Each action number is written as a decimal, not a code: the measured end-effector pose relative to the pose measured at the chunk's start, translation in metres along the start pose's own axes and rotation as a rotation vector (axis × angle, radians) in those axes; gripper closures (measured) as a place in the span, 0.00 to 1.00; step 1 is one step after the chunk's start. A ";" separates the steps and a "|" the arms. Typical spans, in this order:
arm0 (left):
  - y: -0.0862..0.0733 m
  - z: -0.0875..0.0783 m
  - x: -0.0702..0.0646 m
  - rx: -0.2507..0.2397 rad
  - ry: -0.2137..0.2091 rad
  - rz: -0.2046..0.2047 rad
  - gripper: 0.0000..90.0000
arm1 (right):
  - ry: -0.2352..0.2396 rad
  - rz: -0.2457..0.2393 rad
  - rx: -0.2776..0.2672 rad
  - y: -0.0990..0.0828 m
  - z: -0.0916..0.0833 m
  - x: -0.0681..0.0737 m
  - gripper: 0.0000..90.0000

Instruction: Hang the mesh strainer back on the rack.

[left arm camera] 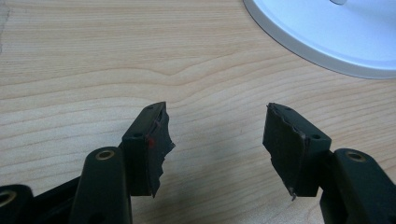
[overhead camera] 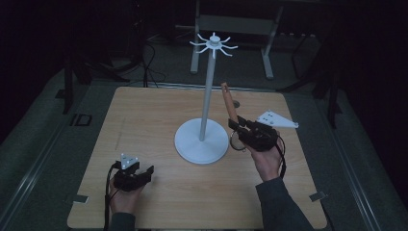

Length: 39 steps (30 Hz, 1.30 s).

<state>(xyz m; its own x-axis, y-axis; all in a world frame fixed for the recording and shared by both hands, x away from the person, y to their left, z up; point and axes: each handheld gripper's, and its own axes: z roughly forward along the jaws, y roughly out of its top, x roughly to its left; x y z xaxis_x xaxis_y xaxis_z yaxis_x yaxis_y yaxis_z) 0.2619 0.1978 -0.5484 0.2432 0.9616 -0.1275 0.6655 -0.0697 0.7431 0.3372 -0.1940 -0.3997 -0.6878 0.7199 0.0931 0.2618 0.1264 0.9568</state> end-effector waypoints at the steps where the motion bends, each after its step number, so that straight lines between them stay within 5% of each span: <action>1: 0.000 0.000 0.000 0.000 0.000 0.000 0.45 | -0.005 -0.002 -0.001 0.000 0.000 0.000 0.78; 39: 0.000 0.000 0.000 0.002 0.000 0.001 0.45 | -0.004 0.056 -0.081 0.017 -0.001 0.009 0.78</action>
<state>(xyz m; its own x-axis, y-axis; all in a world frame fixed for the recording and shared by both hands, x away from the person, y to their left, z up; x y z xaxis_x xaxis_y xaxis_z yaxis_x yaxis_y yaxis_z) 0.2618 0.1981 -0.5482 0.2437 0.9615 -0.1267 0.6665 -0.0711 0.7421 0.3343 -0.1860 -0.3827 -0.6705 0.7273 0.1464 0.2442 0.0301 0.9693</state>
